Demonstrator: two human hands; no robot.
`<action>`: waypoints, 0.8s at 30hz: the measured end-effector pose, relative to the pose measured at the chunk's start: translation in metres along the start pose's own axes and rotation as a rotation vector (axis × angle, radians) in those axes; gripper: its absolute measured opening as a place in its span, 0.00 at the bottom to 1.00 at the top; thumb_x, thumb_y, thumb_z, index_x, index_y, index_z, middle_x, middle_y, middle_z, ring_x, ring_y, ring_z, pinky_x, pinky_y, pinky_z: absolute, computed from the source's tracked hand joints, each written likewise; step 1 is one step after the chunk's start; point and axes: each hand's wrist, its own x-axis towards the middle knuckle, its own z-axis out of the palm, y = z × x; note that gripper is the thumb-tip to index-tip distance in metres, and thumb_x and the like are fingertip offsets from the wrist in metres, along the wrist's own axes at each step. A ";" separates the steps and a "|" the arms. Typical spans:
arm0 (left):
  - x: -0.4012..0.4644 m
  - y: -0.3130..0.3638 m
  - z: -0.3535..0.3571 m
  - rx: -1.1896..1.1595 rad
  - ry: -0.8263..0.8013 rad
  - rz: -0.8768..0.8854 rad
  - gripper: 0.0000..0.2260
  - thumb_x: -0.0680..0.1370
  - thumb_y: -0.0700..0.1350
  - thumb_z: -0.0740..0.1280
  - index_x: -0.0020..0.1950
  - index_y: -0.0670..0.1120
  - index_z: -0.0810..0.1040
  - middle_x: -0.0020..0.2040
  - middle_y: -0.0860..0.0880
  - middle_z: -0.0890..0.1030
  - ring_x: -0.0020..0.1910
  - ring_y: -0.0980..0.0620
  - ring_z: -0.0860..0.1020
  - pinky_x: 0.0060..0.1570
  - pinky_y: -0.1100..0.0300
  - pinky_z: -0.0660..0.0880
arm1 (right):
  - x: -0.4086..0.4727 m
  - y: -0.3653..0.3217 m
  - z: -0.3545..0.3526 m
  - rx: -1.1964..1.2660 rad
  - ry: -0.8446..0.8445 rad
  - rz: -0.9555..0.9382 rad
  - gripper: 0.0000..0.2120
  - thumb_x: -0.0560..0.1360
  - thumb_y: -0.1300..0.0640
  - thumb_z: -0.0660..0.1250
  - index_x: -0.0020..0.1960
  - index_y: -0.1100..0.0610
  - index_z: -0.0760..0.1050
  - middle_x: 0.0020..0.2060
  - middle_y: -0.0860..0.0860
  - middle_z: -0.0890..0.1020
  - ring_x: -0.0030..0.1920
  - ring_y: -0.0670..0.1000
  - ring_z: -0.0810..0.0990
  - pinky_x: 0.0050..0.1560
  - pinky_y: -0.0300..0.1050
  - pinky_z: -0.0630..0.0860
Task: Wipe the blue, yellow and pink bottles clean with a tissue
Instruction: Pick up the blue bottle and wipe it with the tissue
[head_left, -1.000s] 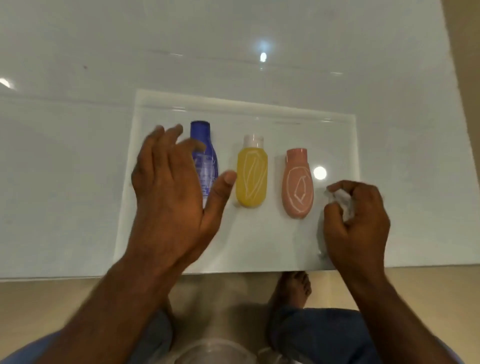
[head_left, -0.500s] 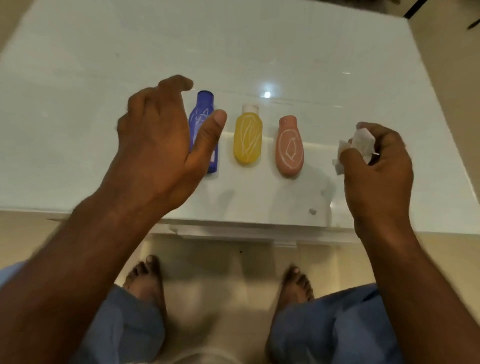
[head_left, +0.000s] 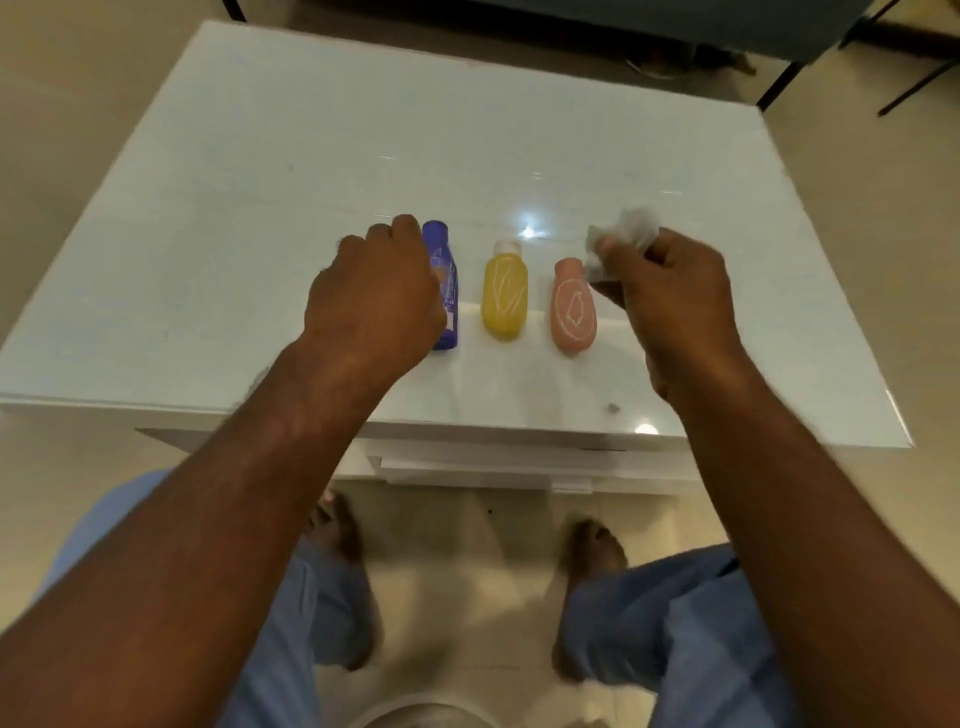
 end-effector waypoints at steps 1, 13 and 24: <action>0.003 0.001 0.000 -0.002 -0.006 0.000 0.23 0.83 0.51 0.66 0.75 0.42 0.67 0.68 0.40 0.78 0.64 0.37 0.77 0.56 0.44 0.78 | 0.002 -0.013 0.003 -0.011 -0.022 -0.049 0.04 0.82 0.57 0.73 0.53 0.56 0.86 0.47 0.53 0.89 0.46 0.49 0.89 0.55 0.49 0.89; 0.015 -0.008 0.009 0.108 -0.054 -0.035 0.23 0.84 0.57 0.61 0.73 0.43 0.68 0.62 0.40 0.80 0.57 0.39 0.80 0.50 0.48 0.77 | 0.004 -0.024 0.007 0.104 -0.155 -0.079 0.08 0.83 0.61 0.72 0.59 0.53 0.87 0.57 0.50 0.90 0.61 0.51 0.88 0.68 0.51 0.84; 0.032 -0.011 0.020 0.125 -0.142 -0.036 0.24 0.85 0.59 0.59 0.75 0.45 0.66 0.65 0.43 0.79 0.59 0.43 0.80 0.52 0.49 0.78 | 0.023 -0.030 0.006 0.310 -0.140 0.034 0.10 0.84 0.58 0.70 0.46 0.52 0.88 0.49 0.48 0.92 0.55 0.50 0.91 0.61 0.44 0.86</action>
